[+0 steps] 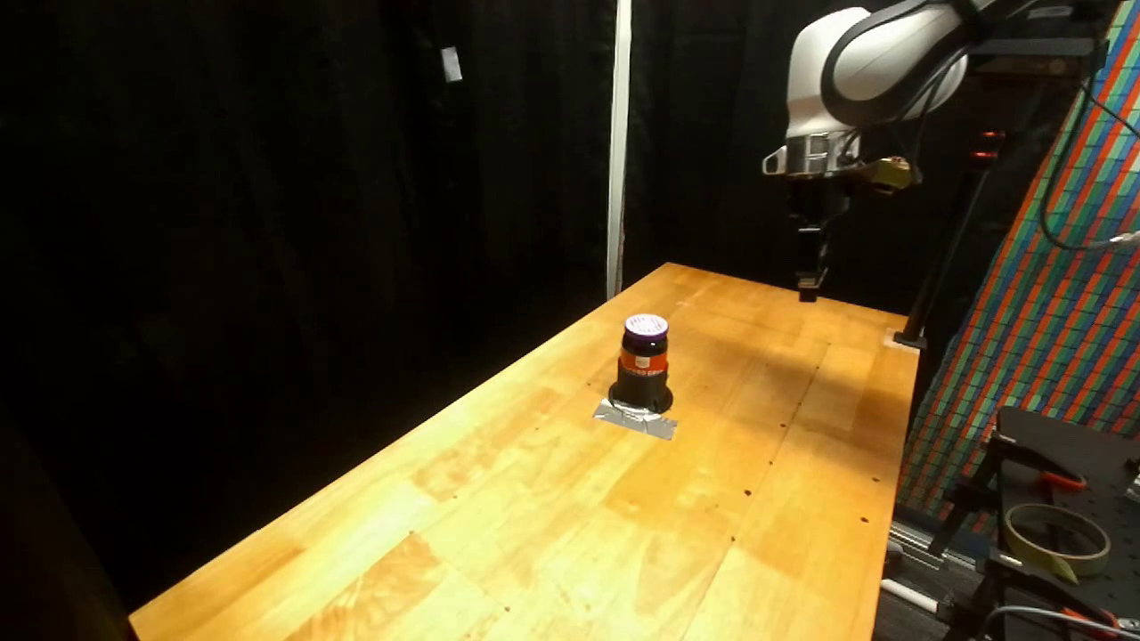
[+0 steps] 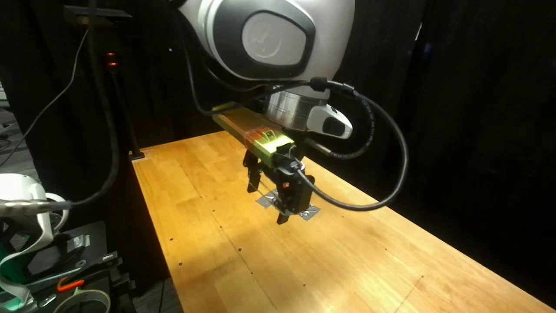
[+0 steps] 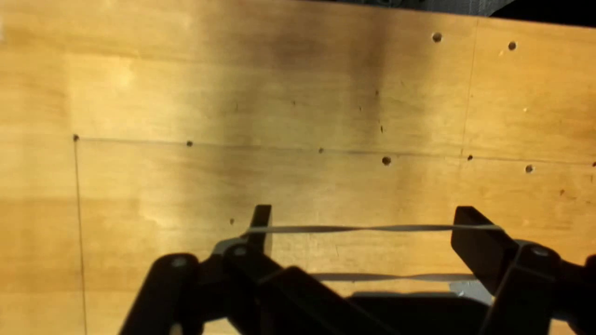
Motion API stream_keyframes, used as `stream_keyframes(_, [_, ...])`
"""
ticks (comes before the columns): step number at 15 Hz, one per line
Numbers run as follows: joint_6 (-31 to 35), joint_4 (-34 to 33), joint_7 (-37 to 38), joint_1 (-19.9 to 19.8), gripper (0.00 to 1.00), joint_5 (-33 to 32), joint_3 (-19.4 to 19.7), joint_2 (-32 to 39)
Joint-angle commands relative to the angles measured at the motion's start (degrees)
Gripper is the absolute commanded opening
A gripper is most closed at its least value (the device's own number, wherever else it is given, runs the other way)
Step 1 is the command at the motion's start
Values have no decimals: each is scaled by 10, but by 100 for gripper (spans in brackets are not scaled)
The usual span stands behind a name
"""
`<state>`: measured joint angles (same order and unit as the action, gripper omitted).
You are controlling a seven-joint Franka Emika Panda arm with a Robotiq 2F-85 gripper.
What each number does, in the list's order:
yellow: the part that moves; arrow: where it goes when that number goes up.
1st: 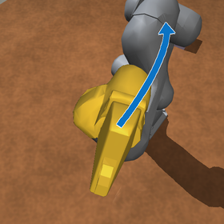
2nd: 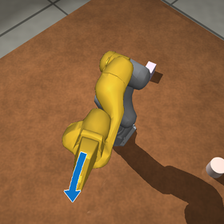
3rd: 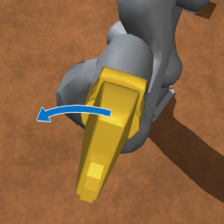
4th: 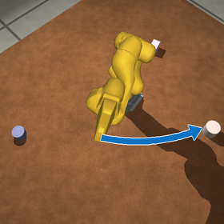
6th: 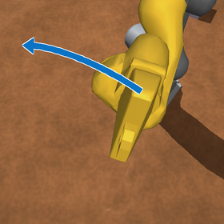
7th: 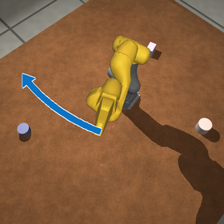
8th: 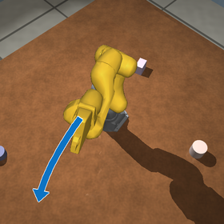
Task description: Put the rubber band around the base of the cup
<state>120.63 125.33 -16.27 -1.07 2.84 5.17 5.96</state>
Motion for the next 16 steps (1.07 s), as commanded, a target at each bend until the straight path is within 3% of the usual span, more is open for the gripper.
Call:
stream_keyframes(1, [-2,-144,17,-2,100,16,-31,120])
stream_keyframes(9, [-20,-376,21,-12,100,97,-92,284])
stream_keyframes(16, [-41,-456,50,25,100,65,-108,356])
